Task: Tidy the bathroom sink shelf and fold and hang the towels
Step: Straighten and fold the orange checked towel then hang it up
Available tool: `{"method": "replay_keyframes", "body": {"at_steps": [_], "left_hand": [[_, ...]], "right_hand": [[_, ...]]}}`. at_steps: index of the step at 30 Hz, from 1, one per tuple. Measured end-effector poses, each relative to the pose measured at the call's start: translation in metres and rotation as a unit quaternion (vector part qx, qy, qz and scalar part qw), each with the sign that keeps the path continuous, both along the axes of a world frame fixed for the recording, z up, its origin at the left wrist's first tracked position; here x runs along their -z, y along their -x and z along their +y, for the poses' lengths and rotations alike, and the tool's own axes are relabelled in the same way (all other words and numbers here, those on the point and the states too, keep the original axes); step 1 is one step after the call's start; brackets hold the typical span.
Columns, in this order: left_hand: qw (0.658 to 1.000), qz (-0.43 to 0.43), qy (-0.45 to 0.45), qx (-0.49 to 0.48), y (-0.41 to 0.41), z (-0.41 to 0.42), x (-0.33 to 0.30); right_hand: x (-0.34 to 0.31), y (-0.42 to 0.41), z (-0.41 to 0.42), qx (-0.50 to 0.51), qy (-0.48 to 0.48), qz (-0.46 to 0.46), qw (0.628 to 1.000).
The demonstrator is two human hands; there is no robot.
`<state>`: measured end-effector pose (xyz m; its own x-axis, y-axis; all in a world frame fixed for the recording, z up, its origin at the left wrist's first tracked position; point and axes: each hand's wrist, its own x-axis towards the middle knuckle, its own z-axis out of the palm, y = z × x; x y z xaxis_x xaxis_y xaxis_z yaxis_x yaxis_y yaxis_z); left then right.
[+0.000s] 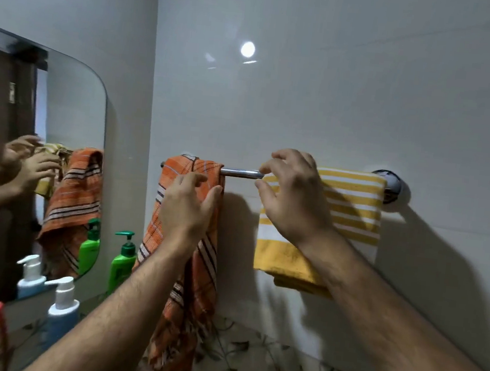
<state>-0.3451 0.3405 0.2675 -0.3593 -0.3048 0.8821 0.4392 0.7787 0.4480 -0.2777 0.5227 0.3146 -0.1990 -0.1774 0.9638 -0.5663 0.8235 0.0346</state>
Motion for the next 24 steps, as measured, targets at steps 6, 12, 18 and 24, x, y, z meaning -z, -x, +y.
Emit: {"method": "replay_keyframes", "body": {"at_steps": [6, 12, 18, 24], "left_hand": [[0.971, -0.195, -0.002, -0.139, 0.022, -0.023, 0.011], [0.986, -0.139, -0.089, -0.011, 0.029, -0.028, 0.01], [0.977, -0.067, -0.108, 0.172, -0.006, -0.013, 0.016], [0.957, -0.057, -0.05, 0.279, -0.046, 0.004, 0.043]], "right_hand": [[0.0, 0.016, -0.04, -0.115, 0.04, -0.201, 0.972], [0.016, 0.027, -0.061, -0.153, 0.092, -0.321, 0.93], [0.028, 0.035, -0.066, -0.157, 0.16, -0.388, 0.894], [0.034, 0.054, -0.075, -0.27, 0.299, -0.398, 0.824]]}}
